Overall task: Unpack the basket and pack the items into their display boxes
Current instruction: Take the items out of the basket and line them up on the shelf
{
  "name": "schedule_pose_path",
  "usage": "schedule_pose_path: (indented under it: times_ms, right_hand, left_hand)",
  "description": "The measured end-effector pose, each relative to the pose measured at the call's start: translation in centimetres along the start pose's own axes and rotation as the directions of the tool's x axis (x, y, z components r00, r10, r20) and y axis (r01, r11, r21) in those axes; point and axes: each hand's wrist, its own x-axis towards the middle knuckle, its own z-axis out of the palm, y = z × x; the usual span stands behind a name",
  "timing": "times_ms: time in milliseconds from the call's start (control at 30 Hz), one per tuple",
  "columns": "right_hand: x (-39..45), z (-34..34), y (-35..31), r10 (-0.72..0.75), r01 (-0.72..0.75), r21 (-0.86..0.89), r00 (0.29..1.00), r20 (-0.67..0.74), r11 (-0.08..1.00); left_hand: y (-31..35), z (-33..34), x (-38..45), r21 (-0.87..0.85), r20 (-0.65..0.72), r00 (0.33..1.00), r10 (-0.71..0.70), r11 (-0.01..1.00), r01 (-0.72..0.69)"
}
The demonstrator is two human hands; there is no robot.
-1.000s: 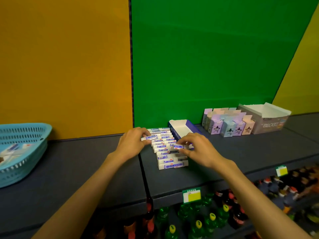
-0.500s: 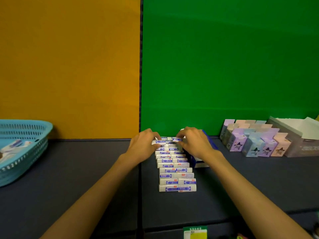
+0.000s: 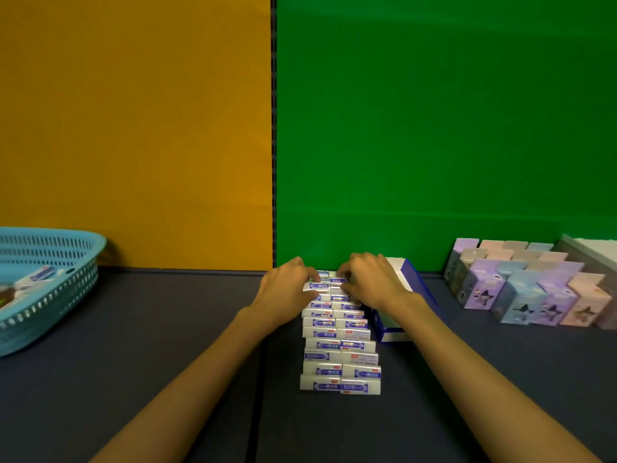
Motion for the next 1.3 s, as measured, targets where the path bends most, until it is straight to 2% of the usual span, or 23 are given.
schedule_pose_path:
  times_ms: [400,633,1067,1300]
  right_hand:
    - [-1.0,-0.8,0.4,-0.032,0.034,0.099,0.999,-0.025,0.995]
    - [-1.6,-2.5,-1.6,-0.113,0.127,0.176,0.99,-0.087,0.976]
    - [-1.5,-3.9,-14.2,-0.4,0.441,0.268,0.895,-0.197,0.856]
    - [-1.3,-4.3,-23.7,-0.485,0.528,0.283,0.849,-0.21,0.801]
  left_hand:
    - [0.7,0.1,0.0,-0.005,-0.008,0.999,-0.036,0.999,0.036]
    - [-0.5,-2.9,-2.4,0.004,-0.104,0.988,-0.115,0.993,0.116]
    - [-4.8,-12.6,-14.4,0.221,-0.208,0.936,-0.285,0.918,0.328]
    - [-9.8,-17.0,-22.3,0.221,-0.275,0.878,-0.391,0.864,0.453]
